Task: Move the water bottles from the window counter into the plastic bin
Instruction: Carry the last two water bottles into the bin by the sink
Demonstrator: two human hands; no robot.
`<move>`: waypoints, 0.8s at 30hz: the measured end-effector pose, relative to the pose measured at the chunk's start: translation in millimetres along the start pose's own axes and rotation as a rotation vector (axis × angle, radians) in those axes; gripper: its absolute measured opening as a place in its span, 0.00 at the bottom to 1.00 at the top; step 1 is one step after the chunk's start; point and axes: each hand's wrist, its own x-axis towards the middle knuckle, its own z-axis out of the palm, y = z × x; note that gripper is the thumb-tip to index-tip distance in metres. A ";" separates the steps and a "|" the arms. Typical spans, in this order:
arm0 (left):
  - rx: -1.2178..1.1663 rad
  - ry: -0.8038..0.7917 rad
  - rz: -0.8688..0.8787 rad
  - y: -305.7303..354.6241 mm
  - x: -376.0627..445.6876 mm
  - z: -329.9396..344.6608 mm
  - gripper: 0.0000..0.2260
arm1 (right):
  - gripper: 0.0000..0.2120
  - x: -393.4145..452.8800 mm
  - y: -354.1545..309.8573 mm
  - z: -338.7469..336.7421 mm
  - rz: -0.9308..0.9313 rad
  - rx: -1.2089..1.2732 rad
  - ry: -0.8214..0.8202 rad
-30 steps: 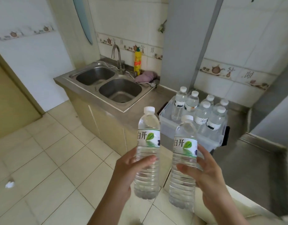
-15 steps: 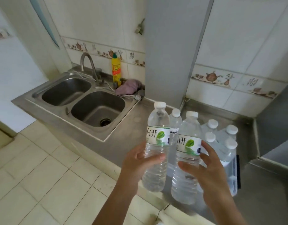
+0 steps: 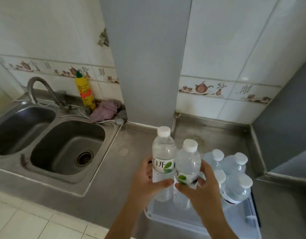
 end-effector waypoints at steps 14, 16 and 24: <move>0.322 -0.027 0.128 -51.0 44.4 4.3 0.41 | 0.40 2.7 24.9 26.3 -0.228 -0.340 0.298; 0.413 -0.049 0.174 -55.3 47.2 4.5 0.39 | 0.37 1.9 26.5 27.3 -0.244 -0.365 0.299; 0.731 -0.018 0.357 -51.1 42.2 7.1 0.44 | 0.34 -2.2 31.3 24.0 -0.202 -0.371 0.257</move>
